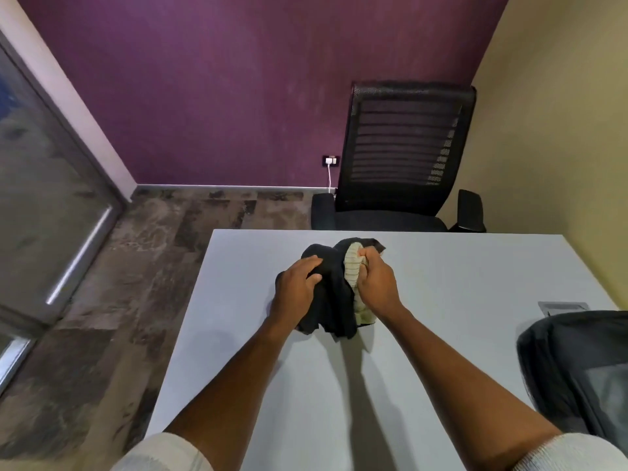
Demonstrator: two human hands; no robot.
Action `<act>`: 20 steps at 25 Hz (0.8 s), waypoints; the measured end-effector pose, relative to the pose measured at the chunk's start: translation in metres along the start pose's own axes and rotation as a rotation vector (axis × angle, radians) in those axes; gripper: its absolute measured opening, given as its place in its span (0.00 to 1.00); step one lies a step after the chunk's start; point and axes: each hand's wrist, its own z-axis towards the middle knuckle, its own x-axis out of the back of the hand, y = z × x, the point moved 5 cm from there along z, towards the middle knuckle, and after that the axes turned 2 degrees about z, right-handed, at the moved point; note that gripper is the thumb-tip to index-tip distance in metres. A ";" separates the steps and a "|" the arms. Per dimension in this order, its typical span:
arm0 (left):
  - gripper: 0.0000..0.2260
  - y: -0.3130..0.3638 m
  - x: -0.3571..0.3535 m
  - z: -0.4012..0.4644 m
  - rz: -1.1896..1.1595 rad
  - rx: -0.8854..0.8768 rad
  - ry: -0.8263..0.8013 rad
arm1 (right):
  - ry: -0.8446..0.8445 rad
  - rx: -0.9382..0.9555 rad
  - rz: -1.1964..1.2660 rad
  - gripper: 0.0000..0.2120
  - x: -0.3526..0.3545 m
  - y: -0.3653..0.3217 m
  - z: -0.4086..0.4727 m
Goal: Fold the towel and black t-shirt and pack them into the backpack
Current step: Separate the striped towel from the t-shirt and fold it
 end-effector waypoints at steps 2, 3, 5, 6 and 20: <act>0.18 -0.028 -0.026 0.000 0.095 0.058 -0.099 | -0.024 -0.102 -0.038 0.04 -0.011 0.024 0.003; 0.19 -0.043 -0.039 0.001 0.168 0.081 -0.167 | -0.014 -0.165 -0.042 0.05 -0.014 0.037 0.003; 0.21 -0.075 -0.065 -0.001 0.319 0.133 -0.342 | 0.010 -0.283 -0.028 0.11 -0.017 0.060 0.000; 0.22 -0.089 -0.076 -0.002 0.386 0.157 -0.428 | 0.008 -0.312 -0.022 0.13 -0.018 0.070 -0.002; 0.13 -0.016 -0.061 -0.024 0.311 -0.056 0.192 | 0.033 -0.456 0.038 0.18 0.015 0.122 -0.031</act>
